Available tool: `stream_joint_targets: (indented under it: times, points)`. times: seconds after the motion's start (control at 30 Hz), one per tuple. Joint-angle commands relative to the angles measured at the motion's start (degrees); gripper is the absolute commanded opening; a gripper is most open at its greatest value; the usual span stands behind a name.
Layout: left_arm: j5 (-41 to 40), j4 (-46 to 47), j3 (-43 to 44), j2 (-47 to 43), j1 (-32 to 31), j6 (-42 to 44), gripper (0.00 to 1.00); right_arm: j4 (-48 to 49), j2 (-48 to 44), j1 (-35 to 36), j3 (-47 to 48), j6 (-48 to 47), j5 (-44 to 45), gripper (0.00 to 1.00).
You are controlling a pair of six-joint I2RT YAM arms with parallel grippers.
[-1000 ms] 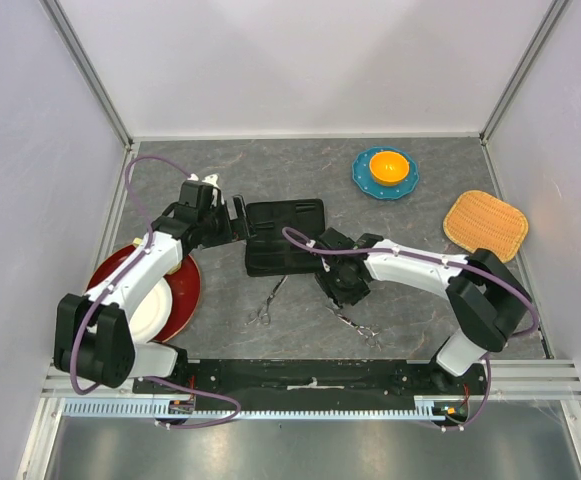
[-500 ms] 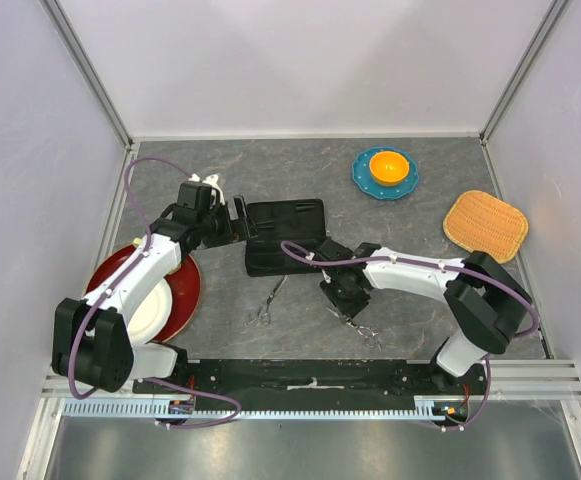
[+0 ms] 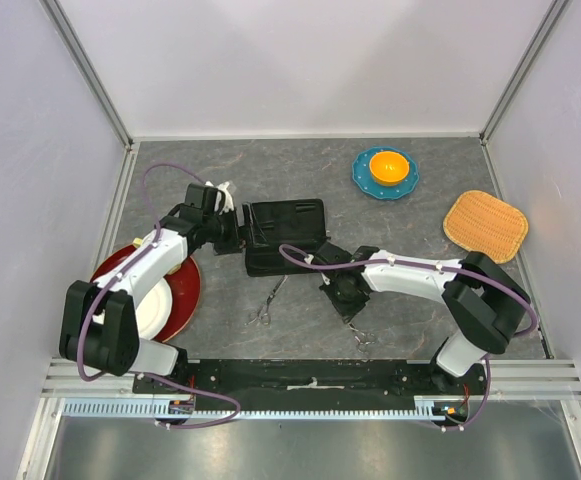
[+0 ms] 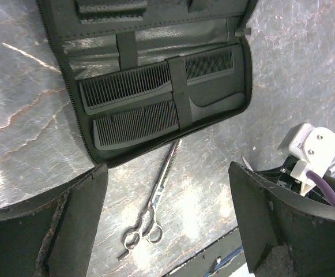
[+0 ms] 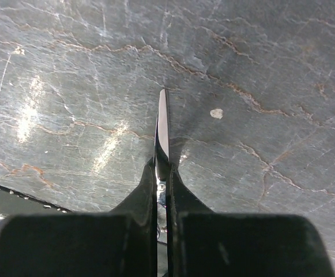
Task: Sort the hair-cutting tools
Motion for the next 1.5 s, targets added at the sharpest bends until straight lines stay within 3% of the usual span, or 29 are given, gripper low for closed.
stream_joint_targets:
  times: [0.0,0.17,0.5,0.63,0.87,1.33,1.43,1.47]
  points:
    - [7.6,2.8,0.5,1.2,0.0,-1.6,0.90,8.2,-0.5,0.5,-1.5,-0.2,2.9,0.00]
    - [17.1,8.7,-2.2,2.1,-0.8,-2.9,0.89,11.6,-5.0,0.6,-1.4,0.0,4.0,0.00]
    - [20.0,16.6,-3.4,3.0,-5.3,-5.8,0.87,24.7,-13.1,0.7,-3.9,3.0,7.4,0.00]
    - [18.6,20.0,-4.2,3.7,-8.0,-7.5,0.85,27.9,-12.2,1.0,-4.2,3.1,8.4,0.00]
    - [14.6,21.6,-3.3,7.0,-10.2,-10.0,0.72,34.1,-11.8,1.3,-5.1,4.8,8.9,0.00]
    - [11.9,22.8,0.1,12.4,-13.4,-10.2,0.80,41.6,-10.1,2.1,-6.3,8.4,9.0,0.00]
    - [11.5,22.8,0.5,13.2,-13.9,-10.6,0.68,42.7,-10.0,2.3,-6.9,9.3,8.9,0.00]
    - [11.4,22.8,0.7,13.9,-14.0,-10.7,0.57,43.2,-10.0,2.3,-7.4,9.4,8.8,0.00]
